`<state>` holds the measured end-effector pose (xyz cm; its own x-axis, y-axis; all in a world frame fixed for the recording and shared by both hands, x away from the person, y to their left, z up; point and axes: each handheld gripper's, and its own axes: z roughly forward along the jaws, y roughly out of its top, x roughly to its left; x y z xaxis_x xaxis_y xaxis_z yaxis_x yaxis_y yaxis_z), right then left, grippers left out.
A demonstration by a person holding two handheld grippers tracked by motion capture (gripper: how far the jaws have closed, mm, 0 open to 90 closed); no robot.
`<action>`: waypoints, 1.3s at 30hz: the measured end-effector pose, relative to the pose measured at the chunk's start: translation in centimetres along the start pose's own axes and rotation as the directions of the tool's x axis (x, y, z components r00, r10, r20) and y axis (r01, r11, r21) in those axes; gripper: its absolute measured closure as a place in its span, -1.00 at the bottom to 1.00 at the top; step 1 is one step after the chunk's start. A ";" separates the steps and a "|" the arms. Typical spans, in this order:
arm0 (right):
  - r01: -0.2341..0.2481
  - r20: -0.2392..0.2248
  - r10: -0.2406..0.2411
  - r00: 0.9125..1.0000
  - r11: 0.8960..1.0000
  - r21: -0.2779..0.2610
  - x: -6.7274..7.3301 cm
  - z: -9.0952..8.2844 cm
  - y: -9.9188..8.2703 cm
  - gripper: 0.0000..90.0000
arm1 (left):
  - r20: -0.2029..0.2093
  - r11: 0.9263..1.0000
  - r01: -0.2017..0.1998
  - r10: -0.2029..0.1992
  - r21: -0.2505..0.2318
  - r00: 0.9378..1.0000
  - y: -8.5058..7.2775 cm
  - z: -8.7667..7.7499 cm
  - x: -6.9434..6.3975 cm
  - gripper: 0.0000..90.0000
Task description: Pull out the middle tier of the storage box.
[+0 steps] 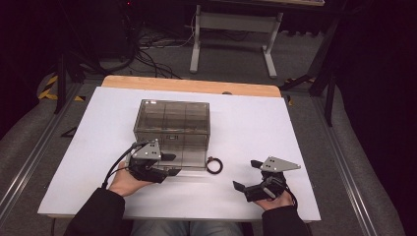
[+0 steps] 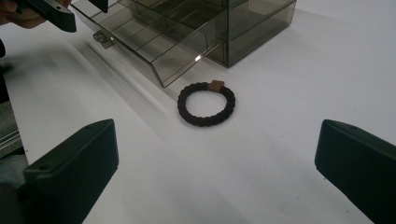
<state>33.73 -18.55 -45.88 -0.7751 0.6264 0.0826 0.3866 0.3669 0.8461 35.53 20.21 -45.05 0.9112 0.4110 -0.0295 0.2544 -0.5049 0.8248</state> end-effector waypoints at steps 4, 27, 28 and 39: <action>-0.001 0.000 0.001 1.000 1.000 0.001 0.0 0.0 0.0 -0.99 | 0.007 1.000 0.008 -0.008 -0.006 1.000 0.1 -0.4 0.1 -0.11; 0.000 0.009 0.000 1.000 1.000 0.004 -0.1 0.0 -0.1 -1.00 | -0.002 0.994 0.104 -0.104 -0.032 0.995 -0.2 -2.8 0.8 -1.00; 0.000 0.009 0.000 1.000 1.000 0.004 -0.1 0.0 -0.1 -1.00 | -0.002 0.994 0.105 -0.105 -0.036 0.994 -0.3 -3.0 0.8 -1.00; -0.004 0.007 0.004 1.000 1.000 0.008 -0.1 0.1 -0.1 -1.00 | -0.042 0.989 0.129 -0.132 -0.068 0.990 -1.2 -4.8 1.3 -1.00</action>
<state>33.82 -18.57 -46.00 -0.7704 0.6323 0.0820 0.3936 0.3703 0.8414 34.81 24.99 -43.33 0.8552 0.5054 -0.1150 0.3474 -0.3944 0.8507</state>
